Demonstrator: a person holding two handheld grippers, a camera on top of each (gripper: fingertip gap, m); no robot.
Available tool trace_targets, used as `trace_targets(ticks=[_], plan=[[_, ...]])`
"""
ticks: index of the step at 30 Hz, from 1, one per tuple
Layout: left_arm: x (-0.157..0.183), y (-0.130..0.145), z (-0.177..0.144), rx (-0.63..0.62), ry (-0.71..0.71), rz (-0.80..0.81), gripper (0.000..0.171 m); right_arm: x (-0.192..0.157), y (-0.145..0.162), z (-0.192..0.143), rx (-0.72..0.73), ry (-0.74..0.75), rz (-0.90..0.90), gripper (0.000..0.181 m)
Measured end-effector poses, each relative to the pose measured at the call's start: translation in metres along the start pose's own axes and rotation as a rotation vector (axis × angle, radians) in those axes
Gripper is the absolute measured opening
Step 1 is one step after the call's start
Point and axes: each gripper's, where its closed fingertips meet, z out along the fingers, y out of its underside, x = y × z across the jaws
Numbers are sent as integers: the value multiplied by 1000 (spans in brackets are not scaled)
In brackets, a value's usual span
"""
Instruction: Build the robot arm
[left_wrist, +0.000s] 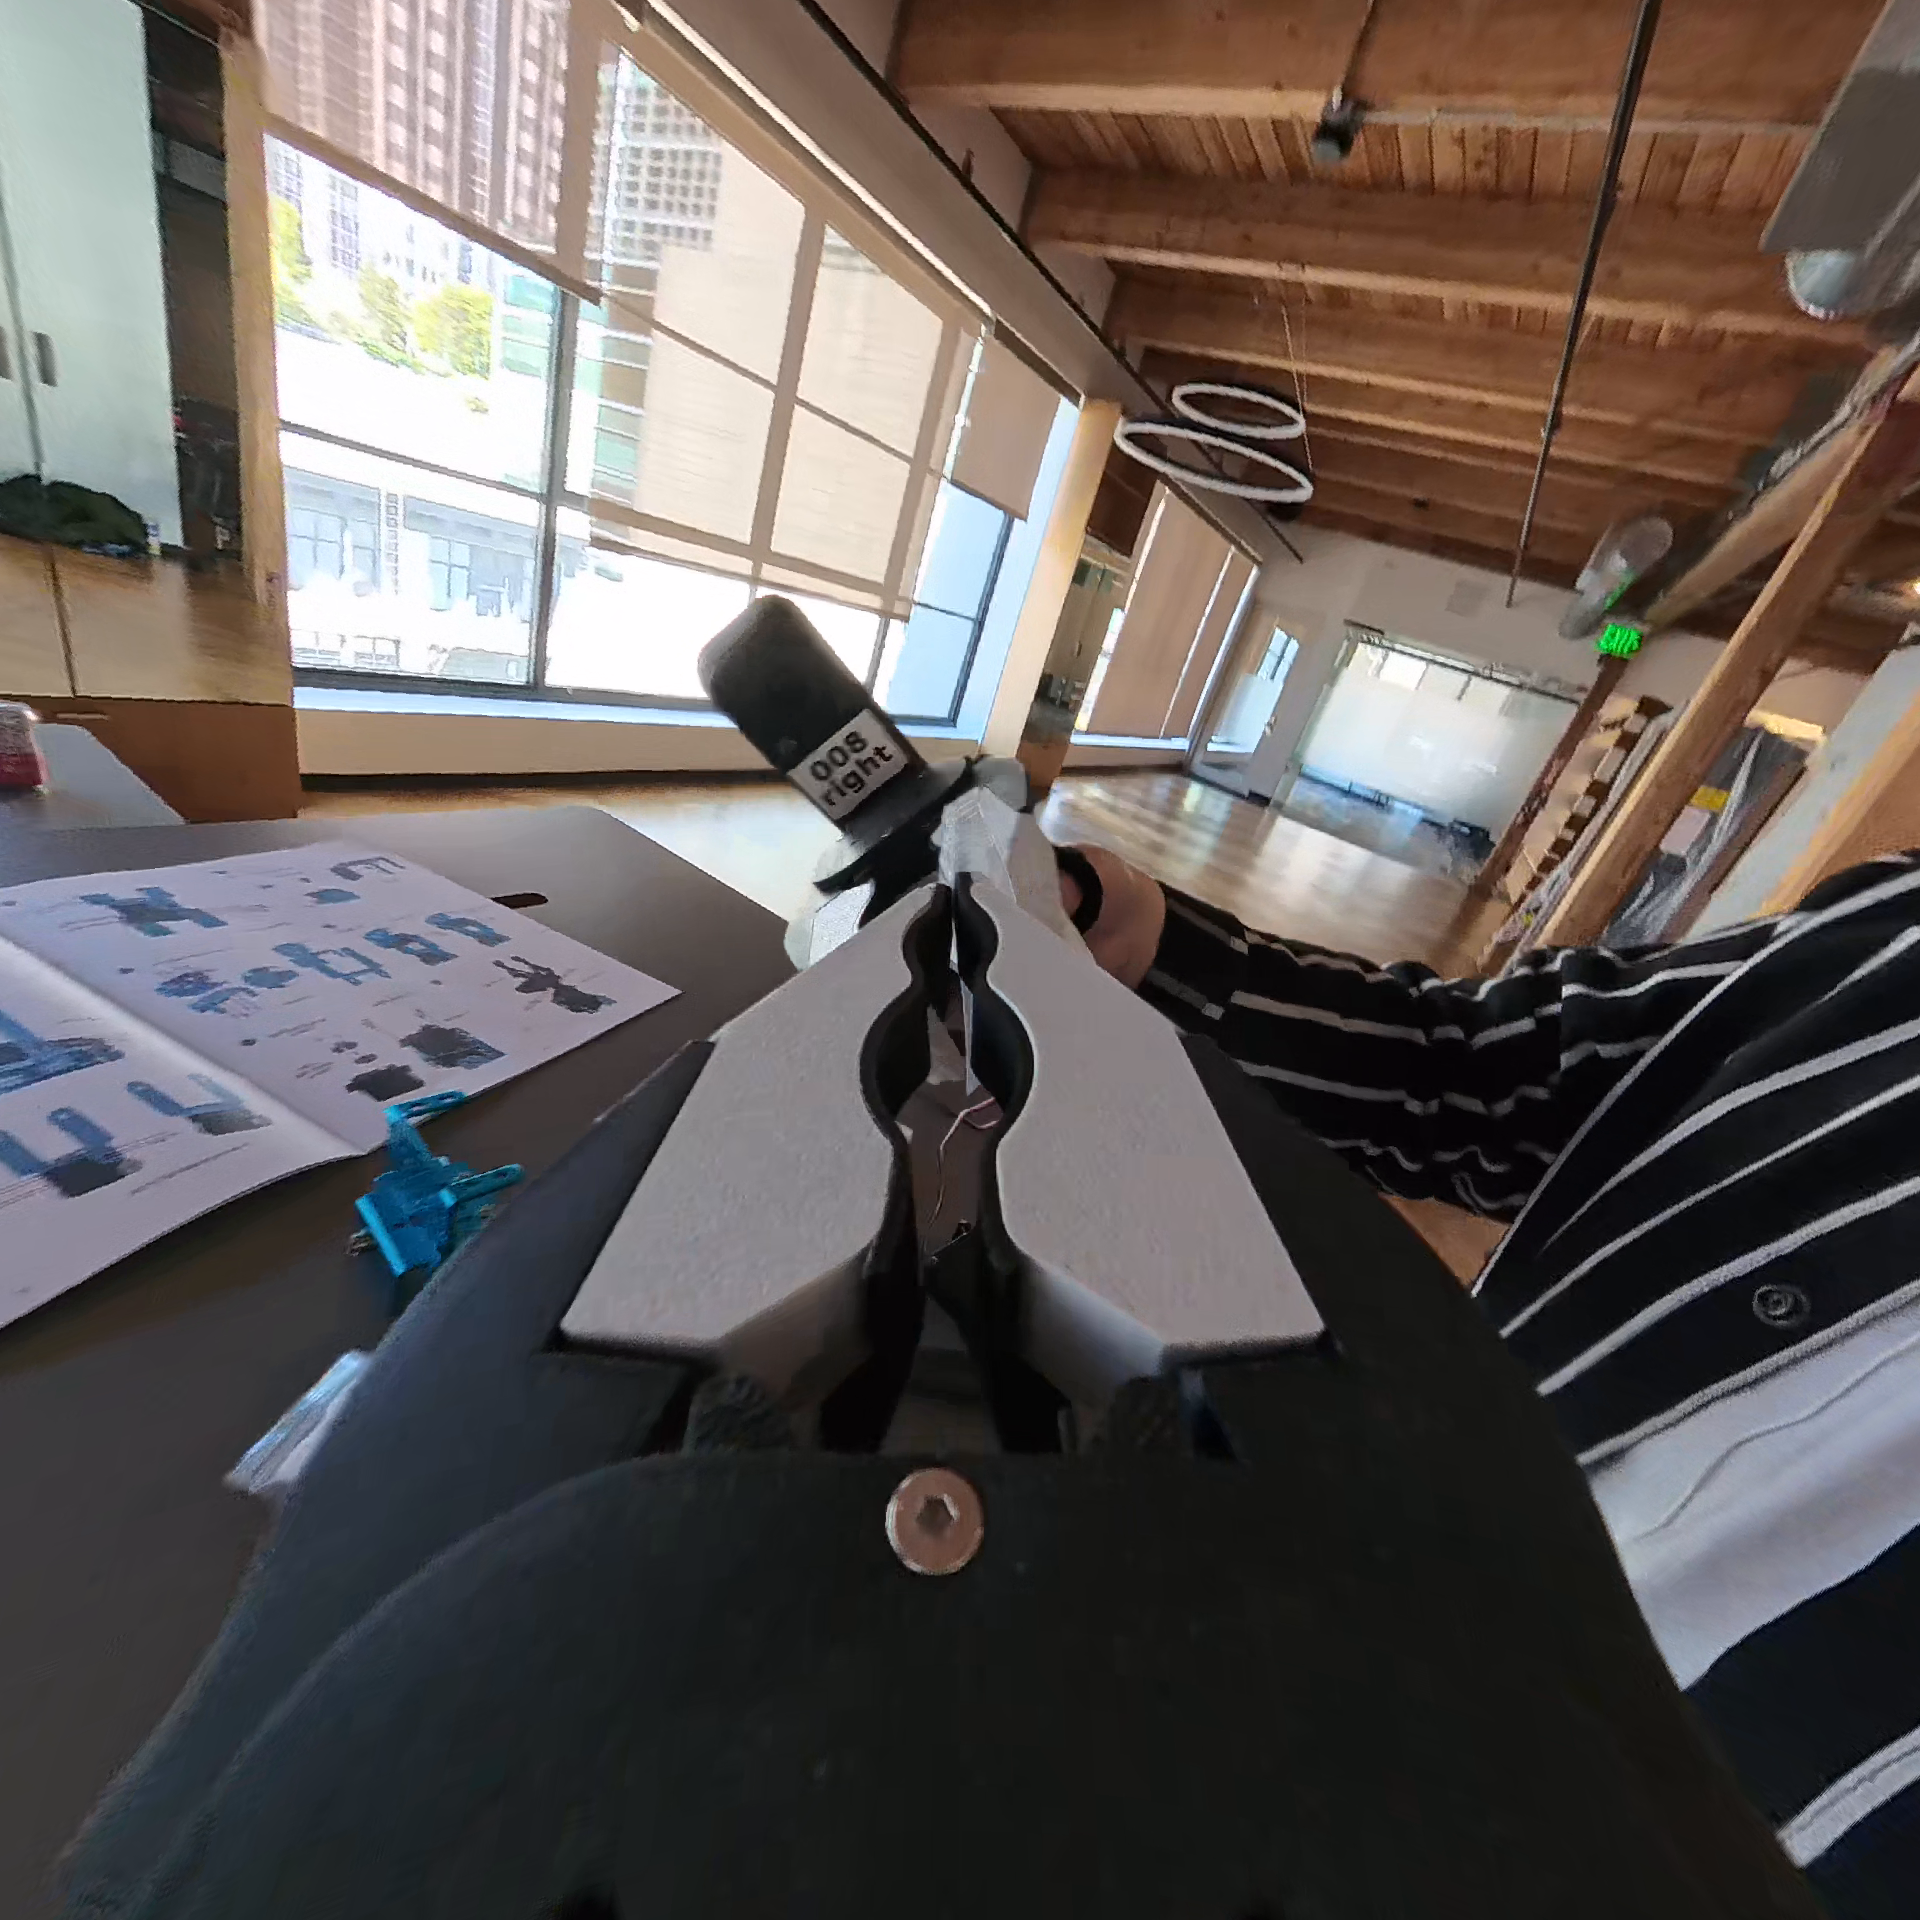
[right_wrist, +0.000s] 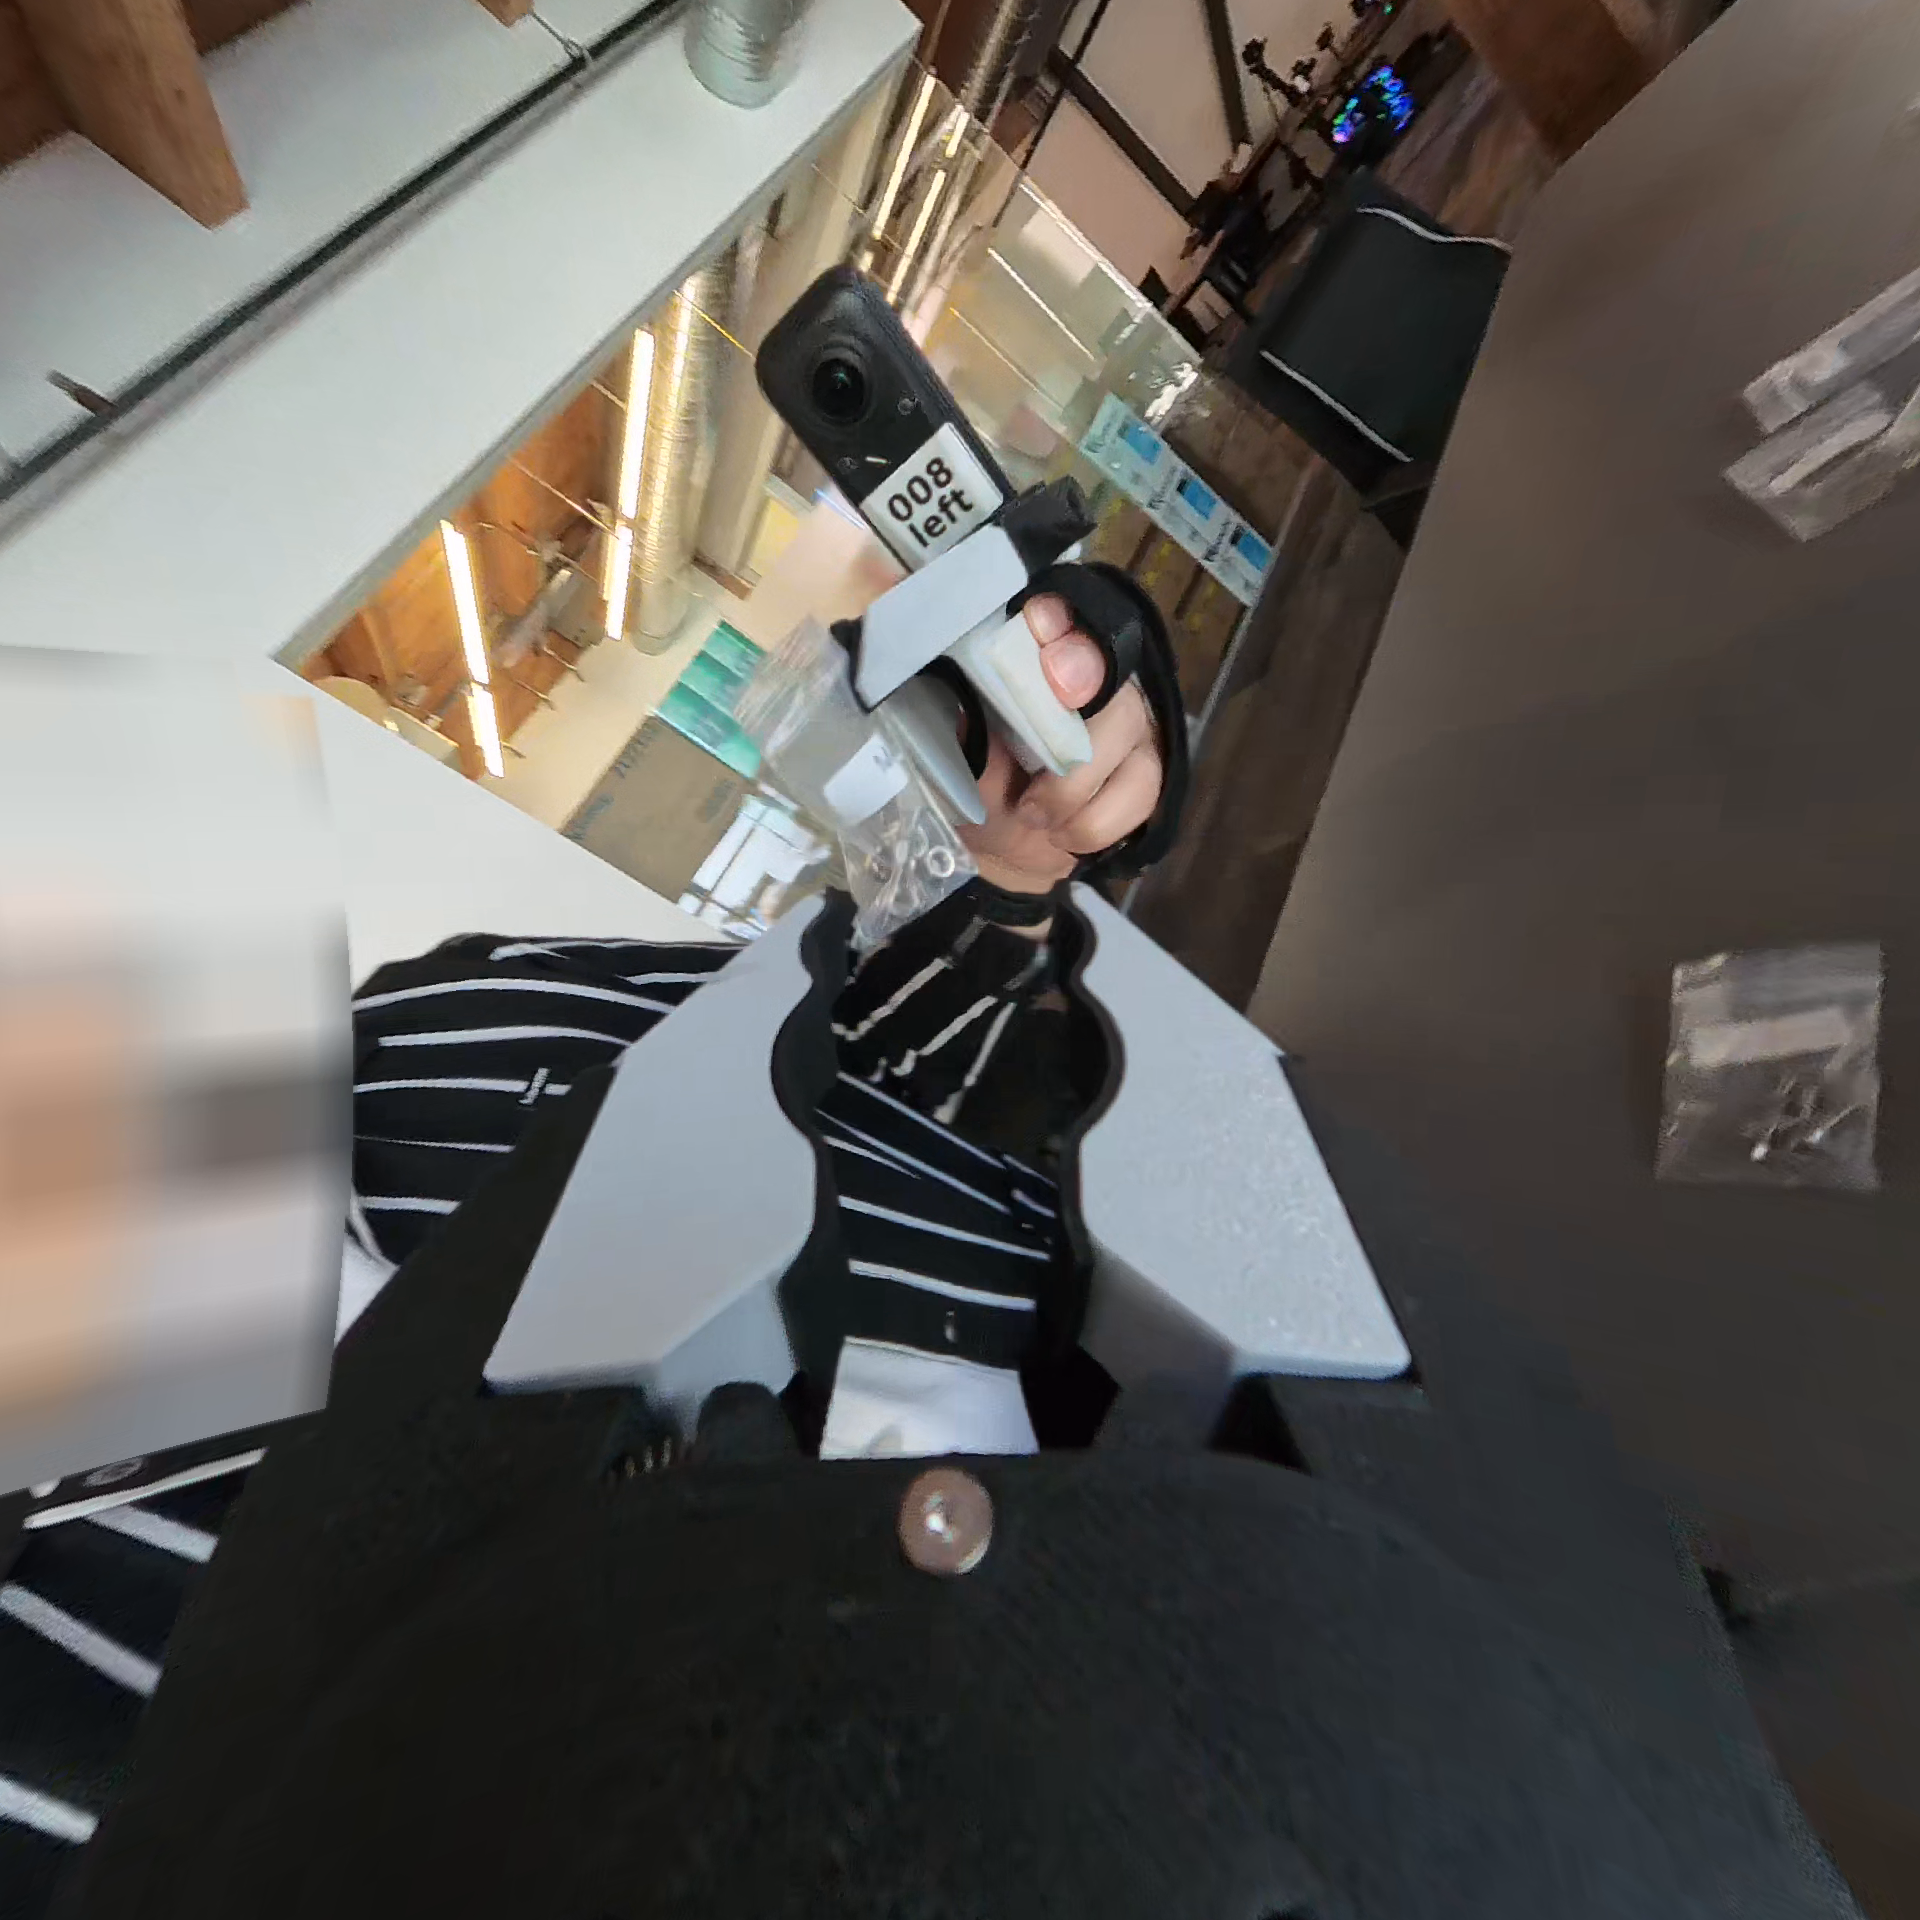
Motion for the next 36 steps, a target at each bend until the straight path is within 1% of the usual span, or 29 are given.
trace_targets(ticks=[2, 5, 7, 9, 10, 12, 14, 16, 17, 19, 22, 26, 29, 31, 32, 34, 36], plan=[[-9, -11, -21, 30, -26, -12, 0, 4, -6, 13, -35, 67, -78, 47], [-26, -24, -56, 45, -56, -19, 0, 15, -27, 31, -47, 229, -282, 55], [-39, -30, -80, 39, -66, -23, 0, 9, -46, 50, -26, 275, -403, 53], [-51, -34, -102, 26, -64, -24, 0, 0, -64, 76, 11, 292, -503, 46], [-56, -36, -113, 17, -59, -28, 0, 1, -75, 89, 39, 327, -533, 41], [-63, -39, -135, -5, -33, -39, 0, 14, -95, 116, 86, 405, -569, 38], [-68, -43, -156, -25, -2, -32, 0, 29, -104, 143, 74, 425, -569, 35], [-74, -47, -177, -38, 17, -20, 0, 39, -104, 170, 48, 387, -531, 24], [-77, -49, -187, -42, 30, -19, 0, 44, -103, 182, 37, 373, -521, 16], [-81, -52, -205, -51, 59, -32, 0, 54, -109, 199, 51, 398, -533, 6], [-87, -54, -229, -74, 93, -46, 0, 62, -112, 221, 29, 398, -547, 1], [-96, -49, -249, -135, 117, -19, 0, 77, -111, 237, -35, 425, -522, 0], [-105, -44, -253, -188, 125, 19, 1, 87, -113, 238, -66, 448, -496, 0], [-108, -46, -249, -199, 131, 38, 18, 93, -112, 237, -100, 463, -504, 0], [-110, -47, -245, -210, 133, 48, 20, 96, -111, 237, -119, 469, -508, 0], [-111, -41, -238, -272, 150, 79, 7, 98, -114, 237, -129, 465, -528, 0], [-119, -36, -233, -321, 122, 106, 2, 104, -118, 231, -151, 481, -538, 0]])
